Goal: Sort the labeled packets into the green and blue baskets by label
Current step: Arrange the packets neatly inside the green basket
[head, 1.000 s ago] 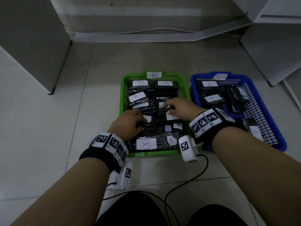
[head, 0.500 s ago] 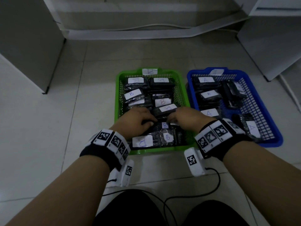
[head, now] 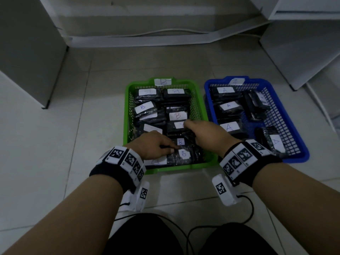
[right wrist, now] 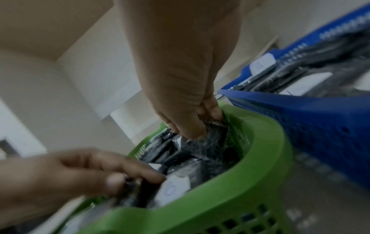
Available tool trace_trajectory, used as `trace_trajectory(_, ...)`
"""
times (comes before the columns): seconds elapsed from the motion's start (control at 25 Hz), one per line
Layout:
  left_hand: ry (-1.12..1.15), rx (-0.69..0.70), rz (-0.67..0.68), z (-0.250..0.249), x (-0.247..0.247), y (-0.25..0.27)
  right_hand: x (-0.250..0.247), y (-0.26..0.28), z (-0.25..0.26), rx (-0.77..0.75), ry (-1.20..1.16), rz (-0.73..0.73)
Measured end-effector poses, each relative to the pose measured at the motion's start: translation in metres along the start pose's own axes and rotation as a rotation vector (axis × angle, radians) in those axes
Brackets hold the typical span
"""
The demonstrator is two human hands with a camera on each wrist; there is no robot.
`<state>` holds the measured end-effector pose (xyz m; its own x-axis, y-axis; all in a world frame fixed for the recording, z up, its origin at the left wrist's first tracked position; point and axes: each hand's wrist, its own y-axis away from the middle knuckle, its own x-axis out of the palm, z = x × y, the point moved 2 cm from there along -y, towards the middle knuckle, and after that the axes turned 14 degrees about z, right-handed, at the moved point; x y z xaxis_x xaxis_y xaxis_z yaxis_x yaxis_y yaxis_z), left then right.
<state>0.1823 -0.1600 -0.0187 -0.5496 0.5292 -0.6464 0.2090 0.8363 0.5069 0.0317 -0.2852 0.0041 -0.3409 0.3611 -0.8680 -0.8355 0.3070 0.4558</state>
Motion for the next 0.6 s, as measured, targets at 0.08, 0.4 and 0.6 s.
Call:
trace_trajectory(0.08,0.012,-0.021,0.002,0.0,0.003,-0.001,-0.001,0.007,-0.003,0.021,-0.177,-0.1)
trace_trajectory(0.4,-0.124,-0.099,-0.334,0.01,-0.007,0.009,0.016,0.001,0.001,-0.021,-0.231,-0.089)
trace_trajectory(0.6,-0.053,-0.248,-0.354,0.027,-0.004,0.015,0.017,0.002,-0.004,0.038,-0.445,-0.171)
